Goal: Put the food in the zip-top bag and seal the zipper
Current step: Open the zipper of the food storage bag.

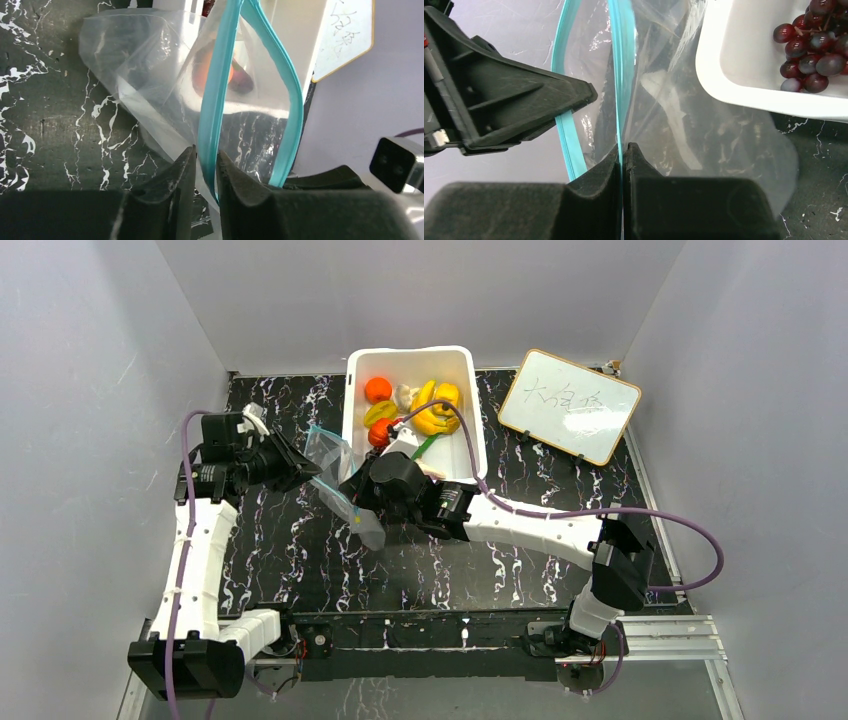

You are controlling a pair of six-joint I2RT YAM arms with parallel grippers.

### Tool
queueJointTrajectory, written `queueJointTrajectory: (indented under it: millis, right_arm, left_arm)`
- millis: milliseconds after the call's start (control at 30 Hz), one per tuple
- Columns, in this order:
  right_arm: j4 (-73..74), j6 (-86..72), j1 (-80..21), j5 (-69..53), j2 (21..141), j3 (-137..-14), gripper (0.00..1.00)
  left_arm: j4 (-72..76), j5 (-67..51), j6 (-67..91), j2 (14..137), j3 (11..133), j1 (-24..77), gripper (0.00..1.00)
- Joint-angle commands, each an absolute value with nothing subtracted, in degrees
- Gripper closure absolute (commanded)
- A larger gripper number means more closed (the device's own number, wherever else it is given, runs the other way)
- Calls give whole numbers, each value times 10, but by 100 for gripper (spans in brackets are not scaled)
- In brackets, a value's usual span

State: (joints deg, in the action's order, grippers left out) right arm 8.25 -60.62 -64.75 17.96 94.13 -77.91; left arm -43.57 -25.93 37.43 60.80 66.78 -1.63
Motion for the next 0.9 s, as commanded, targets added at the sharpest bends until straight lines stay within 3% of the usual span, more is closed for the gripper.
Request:
queueJointTrajectory:
  millis: [0,67,100,200,300,567,733,867]
  right_arm:
    - [41,-578,-646,182,942,-796,100]
    - [67,-548,-646,183,946,-813,81]
    - [88,-536,-646,192,949,-825,72]
    - [130,-497,-638,207,955,-853,61]
    - [150,-468,-625,202,965,-869,60]
    - [186,-419,-584,210,980,-896,72]
    - [180,-423,-565,216,977,-864,73]
    - [157,-397,-554,184,980,-890,73]
  left_arm:
    - [-474,-251,338,624,706,-14,89]
    - [-482,-254,321,630,719,-14,100]
    - [-480,-260,314,630,722,-14,100]
    - [-473,-294,302,627,727,-14,100]
    - [-473,-307,283,624,733,-14,100]
    - [-511,-283,218,629,752,-14,100]
    - [-540,-194,214,624,776,-13,100]
    - [-528,-217,211,623,759,-14,100]
